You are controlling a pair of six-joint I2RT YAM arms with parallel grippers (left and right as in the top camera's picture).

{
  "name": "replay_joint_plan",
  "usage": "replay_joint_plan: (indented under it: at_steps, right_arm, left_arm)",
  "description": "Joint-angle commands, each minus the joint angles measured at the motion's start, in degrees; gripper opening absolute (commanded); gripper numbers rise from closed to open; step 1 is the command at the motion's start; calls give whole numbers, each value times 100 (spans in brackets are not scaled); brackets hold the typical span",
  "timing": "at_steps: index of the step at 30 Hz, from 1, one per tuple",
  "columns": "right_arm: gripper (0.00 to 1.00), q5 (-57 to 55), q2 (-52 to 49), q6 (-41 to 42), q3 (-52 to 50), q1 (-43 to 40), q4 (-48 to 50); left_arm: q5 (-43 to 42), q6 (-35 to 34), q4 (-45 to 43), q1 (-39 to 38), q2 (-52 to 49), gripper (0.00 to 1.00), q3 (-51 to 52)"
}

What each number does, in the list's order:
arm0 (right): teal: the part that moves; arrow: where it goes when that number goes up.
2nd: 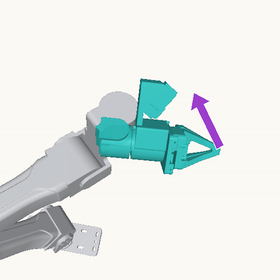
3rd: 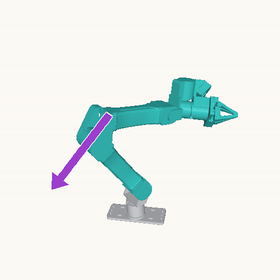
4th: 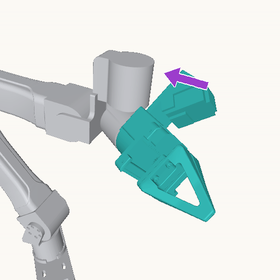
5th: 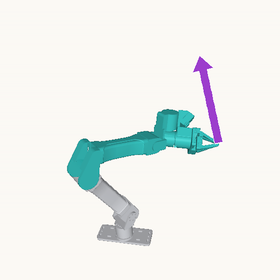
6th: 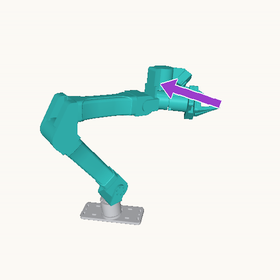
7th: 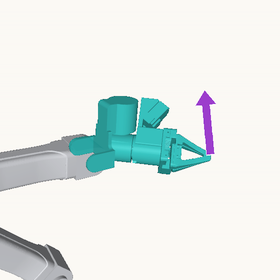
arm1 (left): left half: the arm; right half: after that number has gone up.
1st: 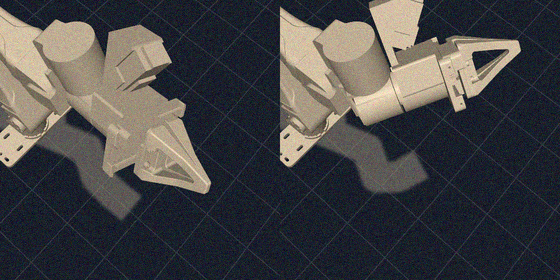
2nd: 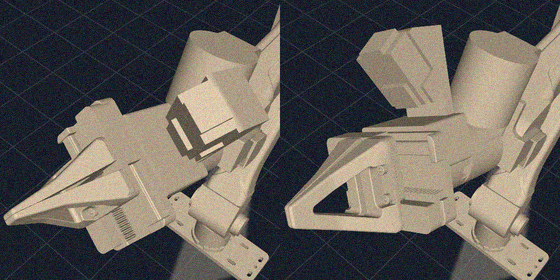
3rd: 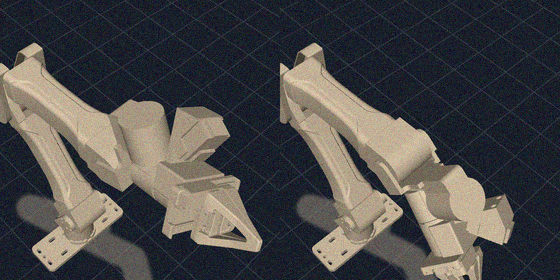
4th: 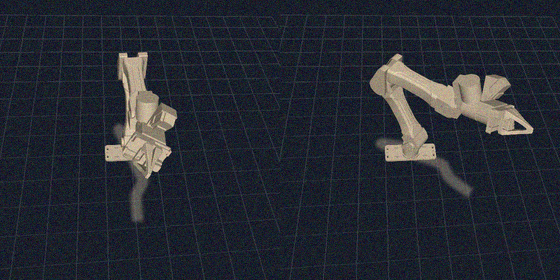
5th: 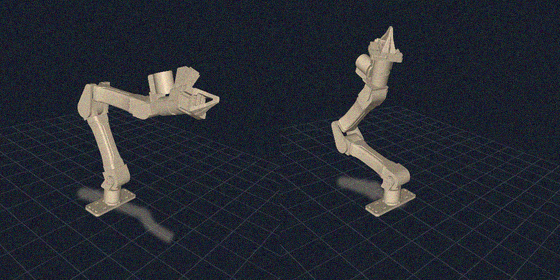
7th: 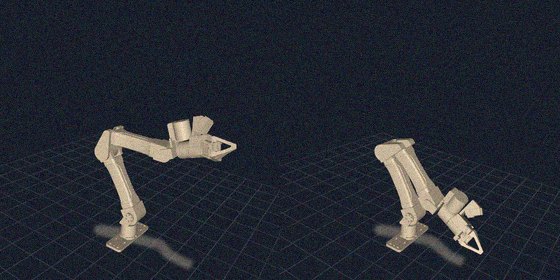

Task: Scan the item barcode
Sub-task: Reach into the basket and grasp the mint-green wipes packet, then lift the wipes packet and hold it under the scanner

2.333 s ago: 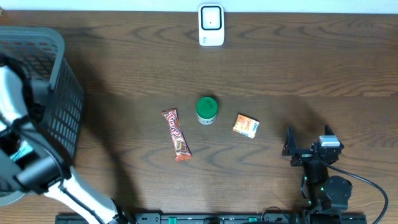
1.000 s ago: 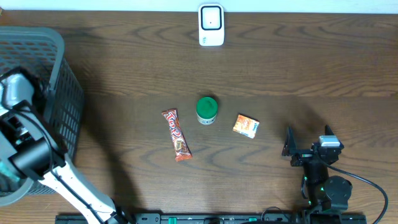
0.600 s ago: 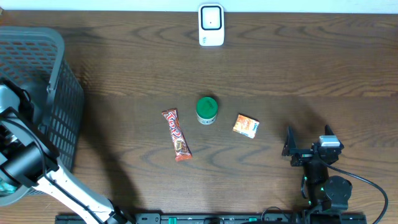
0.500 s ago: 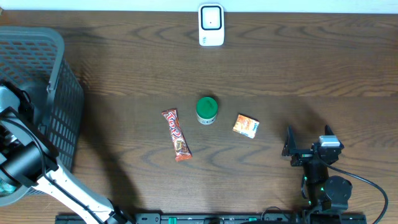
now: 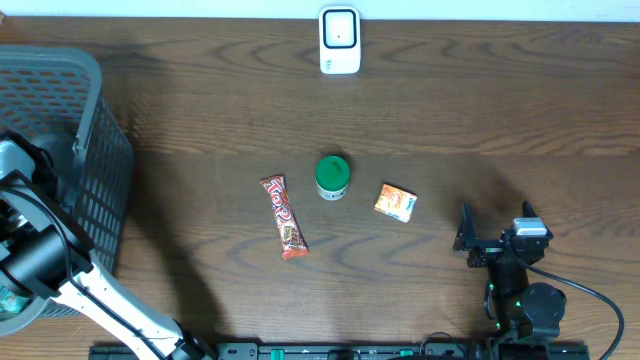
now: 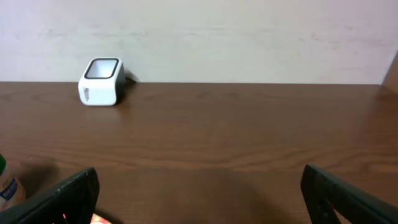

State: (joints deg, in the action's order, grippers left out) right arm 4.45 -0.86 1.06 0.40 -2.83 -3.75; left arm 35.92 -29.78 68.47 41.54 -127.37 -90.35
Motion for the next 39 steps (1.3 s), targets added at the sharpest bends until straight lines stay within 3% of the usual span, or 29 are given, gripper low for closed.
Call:
replay_joint_plan:
  at_steps: [1,7,14,23,29,39]
  right_arm:
    - [99,-4,11,81,-9,-9,-20]
    - [99,-4,11,81,-9,-9,-20]
    - [99,-4,11,81,-9,-9,-20]
    - [99,-4,11,81,-9,-9,-20]
    - [99,-4,11,81,-9,-9,-20]
    - [99,-4,11,81,-9,-9,-20]
  left_arm:
    - [-79,85,212,85,-164,7,-214]
    - [-299,85,1049,20,-109,7,-1222]
    - [-1749,114,1875,-118,313,7,-2658]
    - [-3908,356,1464,-177,1720,7,-2868]
    - [-4197,472,1163,-177,3014,7,-2868]
    - [-6662,575,852,-177,5215,7,-2868]
